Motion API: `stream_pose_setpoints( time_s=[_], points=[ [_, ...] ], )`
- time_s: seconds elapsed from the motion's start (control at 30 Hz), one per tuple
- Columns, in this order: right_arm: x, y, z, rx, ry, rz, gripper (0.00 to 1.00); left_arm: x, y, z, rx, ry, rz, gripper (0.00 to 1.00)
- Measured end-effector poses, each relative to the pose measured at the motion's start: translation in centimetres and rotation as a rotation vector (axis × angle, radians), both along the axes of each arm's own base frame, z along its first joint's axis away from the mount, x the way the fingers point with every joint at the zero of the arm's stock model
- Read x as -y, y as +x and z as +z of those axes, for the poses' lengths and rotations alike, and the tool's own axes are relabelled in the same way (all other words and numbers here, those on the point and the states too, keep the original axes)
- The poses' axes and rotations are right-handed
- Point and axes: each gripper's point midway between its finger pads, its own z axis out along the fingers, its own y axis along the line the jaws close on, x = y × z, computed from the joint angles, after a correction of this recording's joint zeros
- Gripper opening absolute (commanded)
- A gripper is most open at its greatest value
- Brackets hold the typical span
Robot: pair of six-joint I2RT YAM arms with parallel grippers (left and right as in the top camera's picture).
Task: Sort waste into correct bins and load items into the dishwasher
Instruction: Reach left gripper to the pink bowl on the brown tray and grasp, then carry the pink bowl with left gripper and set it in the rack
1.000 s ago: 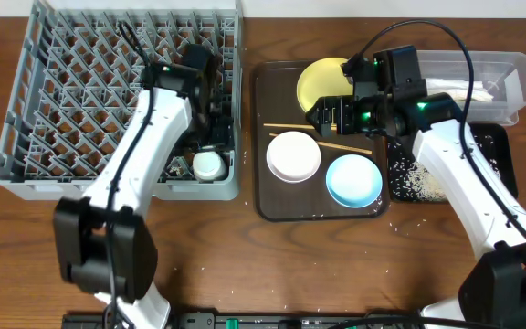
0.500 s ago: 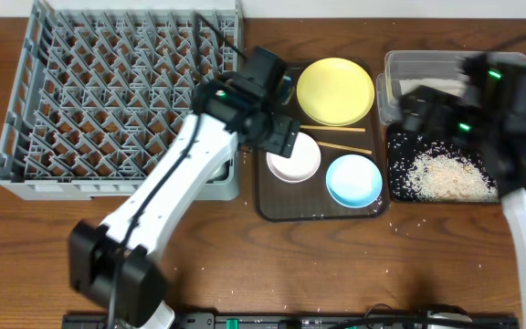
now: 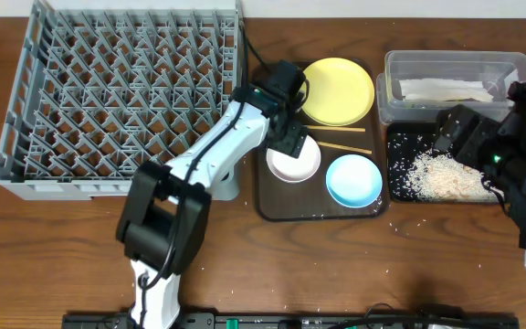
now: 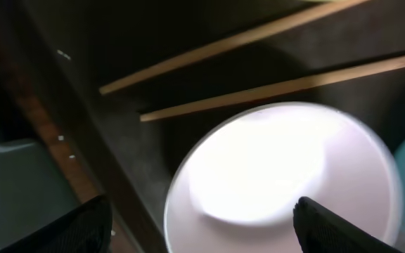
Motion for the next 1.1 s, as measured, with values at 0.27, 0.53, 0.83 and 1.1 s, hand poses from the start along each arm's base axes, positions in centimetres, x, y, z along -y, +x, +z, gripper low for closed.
stream_pose_setpoints(
  time_s=[0.27,0.53,0.83,1.1],
  points=[
    [0.1,-0.1,-0.9,-0.041,-0.001,-0.005,0.99,-0.3,-0.6,-2.5,-0.057,0.037,-0.009,0.50],
    [0.1,-0.1,-1.0,-0.045,0.005,-0.011,0.99,-1.1,-1.8,-2.8,-0.109,0.067,-0.007,0.44],
    [0.1,-0.2,-1.1,-0.051,0.011,-0.015,0.99,-1.6,-2.8,-3.6,-0.145,0.083,0.015,0.14],
    [0.1,-0.2,-1.1,-0.052,0.011,-0.015,0.99,-1.3,-2.3,-3.6,-0.125,0.069,0.011,0.08]
  ],
)
